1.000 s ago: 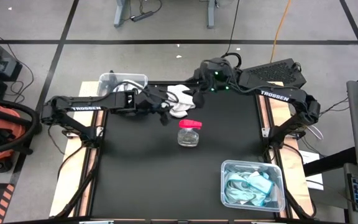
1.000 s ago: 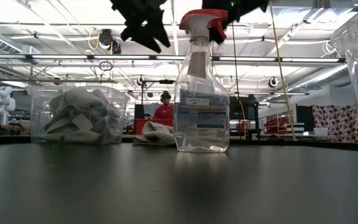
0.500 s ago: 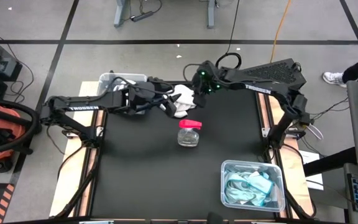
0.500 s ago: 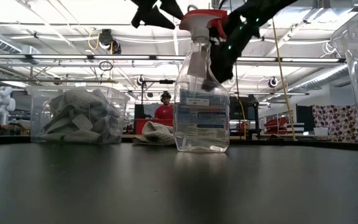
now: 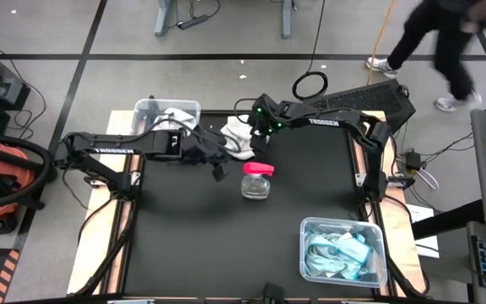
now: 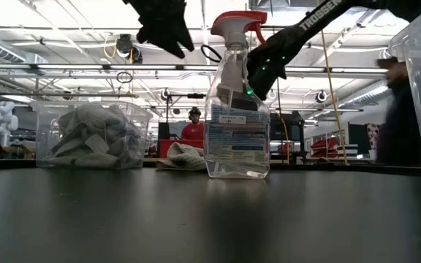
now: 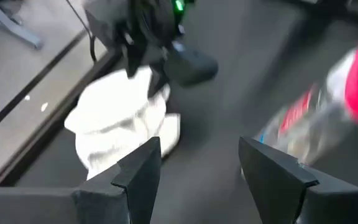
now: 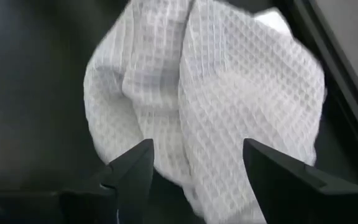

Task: Sort microfiber towel by color & place in baskets
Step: Put the gray towel into the top transparent bin

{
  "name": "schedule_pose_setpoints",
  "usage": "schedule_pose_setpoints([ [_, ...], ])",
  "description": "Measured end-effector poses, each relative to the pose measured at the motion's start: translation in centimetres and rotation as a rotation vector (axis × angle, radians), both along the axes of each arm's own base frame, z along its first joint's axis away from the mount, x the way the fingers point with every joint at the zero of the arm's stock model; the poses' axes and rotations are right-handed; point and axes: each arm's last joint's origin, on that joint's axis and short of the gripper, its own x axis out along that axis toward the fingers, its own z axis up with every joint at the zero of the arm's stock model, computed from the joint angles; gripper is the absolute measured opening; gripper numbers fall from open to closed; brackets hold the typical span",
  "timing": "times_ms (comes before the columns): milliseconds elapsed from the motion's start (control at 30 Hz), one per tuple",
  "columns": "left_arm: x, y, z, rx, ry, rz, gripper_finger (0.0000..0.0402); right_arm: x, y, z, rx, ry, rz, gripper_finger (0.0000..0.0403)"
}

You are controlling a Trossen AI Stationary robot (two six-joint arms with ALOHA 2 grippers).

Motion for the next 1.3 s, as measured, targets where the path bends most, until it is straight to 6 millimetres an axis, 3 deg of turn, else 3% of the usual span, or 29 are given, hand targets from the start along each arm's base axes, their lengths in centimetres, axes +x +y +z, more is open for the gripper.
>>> schedule_pose_setpoints([
  [367,-0.4,-3.0,-0.5,-0.088,0.046,-0.052,0.0221,1.9,-0.7,-1.3,0.007,-0.134,-0.085,0.0238],
  [667,-0.4,-4.9,-0.5,-0.118,0.025,-0.09,0.0221,2.9,-1.1,-5.4,0.139,-0.001,-0.153,0.0238],
  [967,-0.4,-5.4,-0.5,-0.11,0.034,-0.121,0.0221,3.8,-0.9,-6.4,0.086,0.127,-0.132,0.0232],
  [1133,-0.5,-5.6,-0.5,-0.09,0.043,-0.151,0.0221,3.6,-1.0,-6.4,0.079,0.161,-0.126,0.0193],
  [1300,-0.5,-5.6,-0.5,-0.056,0.061,-0.187,0.0221,3.3,-0.9,-6.6,0.098,0.2,-0.136,0.0102],
])
